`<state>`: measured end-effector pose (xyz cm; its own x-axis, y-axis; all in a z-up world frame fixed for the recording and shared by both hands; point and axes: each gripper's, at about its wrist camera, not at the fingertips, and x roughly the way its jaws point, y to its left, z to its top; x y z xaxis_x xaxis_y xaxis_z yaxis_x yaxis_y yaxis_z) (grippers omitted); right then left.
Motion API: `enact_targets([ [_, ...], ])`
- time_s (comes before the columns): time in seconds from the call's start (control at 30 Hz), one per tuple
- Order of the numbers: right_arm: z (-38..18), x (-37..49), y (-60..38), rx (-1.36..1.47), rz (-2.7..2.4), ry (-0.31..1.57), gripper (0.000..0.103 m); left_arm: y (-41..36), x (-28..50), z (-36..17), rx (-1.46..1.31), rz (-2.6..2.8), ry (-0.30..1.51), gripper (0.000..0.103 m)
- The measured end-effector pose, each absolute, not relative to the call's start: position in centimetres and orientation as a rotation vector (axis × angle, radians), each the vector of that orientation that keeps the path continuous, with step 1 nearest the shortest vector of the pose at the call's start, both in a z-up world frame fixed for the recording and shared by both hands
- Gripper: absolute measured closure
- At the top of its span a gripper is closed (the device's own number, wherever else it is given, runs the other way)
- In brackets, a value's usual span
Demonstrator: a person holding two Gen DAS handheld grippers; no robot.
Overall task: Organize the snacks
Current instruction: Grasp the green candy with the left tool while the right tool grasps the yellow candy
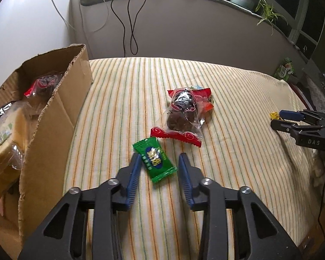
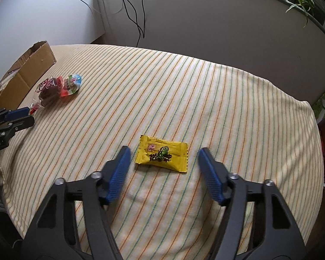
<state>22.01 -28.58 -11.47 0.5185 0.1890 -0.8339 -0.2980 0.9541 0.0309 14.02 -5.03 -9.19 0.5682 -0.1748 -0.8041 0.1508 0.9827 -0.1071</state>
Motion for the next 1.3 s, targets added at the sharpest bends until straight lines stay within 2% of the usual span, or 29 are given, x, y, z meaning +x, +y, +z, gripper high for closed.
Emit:
enact_targets([
  [0.17,-11.4,21.8,-28.9,-0.124,0.292,0.985,0.059,-5.0,13.9,-9.3,-0.014,-0.192,0.94,0.079],
  [0.3,-11.2,21.6,-28.6,-0.138,0.289,0.98,0.066,-4.7,13.7,-9.3,-0.016,-0.199,0.937,0.083],
  [0.47,-11.2,21.4,-28.5,-0.132,0.288,0.979,0.068,-4.9,13.3,-9.1,-0.009,-0.209,0.936,0.085],
  [0.53,-11.1,21.3,-28.6,-0.123,0.289,0.977,0.069,-4.9,13.2,-9.0,-0.013,-0.211,0.932,0.091],
  [0.73,-10.8,20.9,-29.0,-0.112,0.287,0.972,0.07,-4.9,13.1,-8.9,-0.016,-0.224,0.935,0.095],
  [1.0,-10.3,20.4,-29.1,-0.111,0.284,0.962,0.07,-4.9,13.3,-9.0,-0.029,-0.232,0.941,0.095],
  [1.03,-10.3,20.4,-29.1,-0.112,0.284,0.962,0.07,-4.9,13.5,-9.1,-0.036,-0.236,0.953,0.094],
  [1.13,-10.2,20.2,-29.1,-0.112,0.281,0.962,0.07,-4.8,13.7,-9.0,-0.061,-0.224,0.959,0.076],
  [1.3,-10.2,20.1,-29.0,-0.113,0.28,0.962,0.07,-6.2,14.1,-9.1,0.001,-0.232,0.966,0.076],
])
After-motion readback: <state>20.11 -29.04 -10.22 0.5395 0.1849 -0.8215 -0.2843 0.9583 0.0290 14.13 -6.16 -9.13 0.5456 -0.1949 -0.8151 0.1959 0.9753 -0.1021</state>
